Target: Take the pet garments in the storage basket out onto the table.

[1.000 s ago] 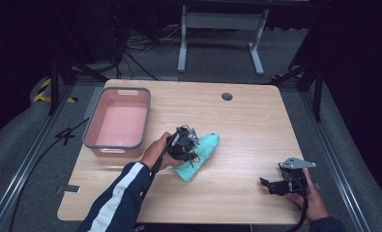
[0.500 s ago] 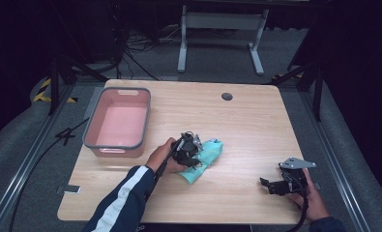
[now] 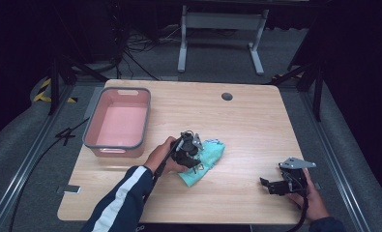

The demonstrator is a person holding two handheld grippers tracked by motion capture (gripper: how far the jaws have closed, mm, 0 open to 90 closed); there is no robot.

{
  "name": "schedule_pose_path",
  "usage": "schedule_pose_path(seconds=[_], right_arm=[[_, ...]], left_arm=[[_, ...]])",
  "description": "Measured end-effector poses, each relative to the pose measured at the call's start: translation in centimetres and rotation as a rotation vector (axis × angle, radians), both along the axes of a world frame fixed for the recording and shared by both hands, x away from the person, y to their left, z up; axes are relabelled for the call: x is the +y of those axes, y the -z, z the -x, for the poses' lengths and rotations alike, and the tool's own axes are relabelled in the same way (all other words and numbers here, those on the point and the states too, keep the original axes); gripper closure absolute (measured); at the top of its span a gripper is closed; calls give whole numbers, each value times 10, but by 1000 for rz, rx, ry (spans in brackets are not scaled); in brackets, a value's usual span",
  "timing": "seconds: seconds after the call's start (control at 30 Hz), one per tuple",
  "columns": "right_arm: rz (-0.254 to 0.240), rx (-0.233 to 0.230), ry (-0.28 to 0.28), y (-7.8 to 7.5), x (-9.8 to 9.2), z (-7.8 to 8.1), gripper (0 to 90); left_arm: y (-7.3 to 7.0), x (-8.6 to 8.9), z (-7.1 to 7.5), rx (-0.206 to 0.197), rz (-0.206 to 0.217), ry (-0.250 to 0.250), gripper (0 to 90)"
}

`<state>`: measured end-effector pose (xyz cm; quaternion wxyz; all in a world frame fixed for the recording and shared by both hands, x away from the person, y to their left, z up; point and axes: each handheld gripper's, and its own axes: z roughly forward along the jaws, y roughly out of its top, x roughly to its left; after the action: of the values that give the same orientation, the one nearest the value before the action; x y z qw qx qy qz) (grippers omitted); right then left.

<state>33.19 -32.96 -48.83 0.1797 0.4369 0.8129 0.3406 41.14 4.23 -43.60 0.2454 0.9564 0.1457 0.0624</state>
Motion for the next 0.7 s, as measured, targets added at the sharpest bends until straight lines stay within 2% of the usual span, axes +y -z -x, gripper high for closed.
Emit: schedule_pose_path(seconds=[0.2,0.4,0.7], right_arm=[[-1,0,1,0,0,0,7],[-1,0,2,0,0,0,7],[-1,0,3,0,0,0,7]], left_arm=[[-10,5,3,-45,4,0,551],[-19,10,6,-63,9,-20,487],[-33,20,16,-90,17,-18,417]])
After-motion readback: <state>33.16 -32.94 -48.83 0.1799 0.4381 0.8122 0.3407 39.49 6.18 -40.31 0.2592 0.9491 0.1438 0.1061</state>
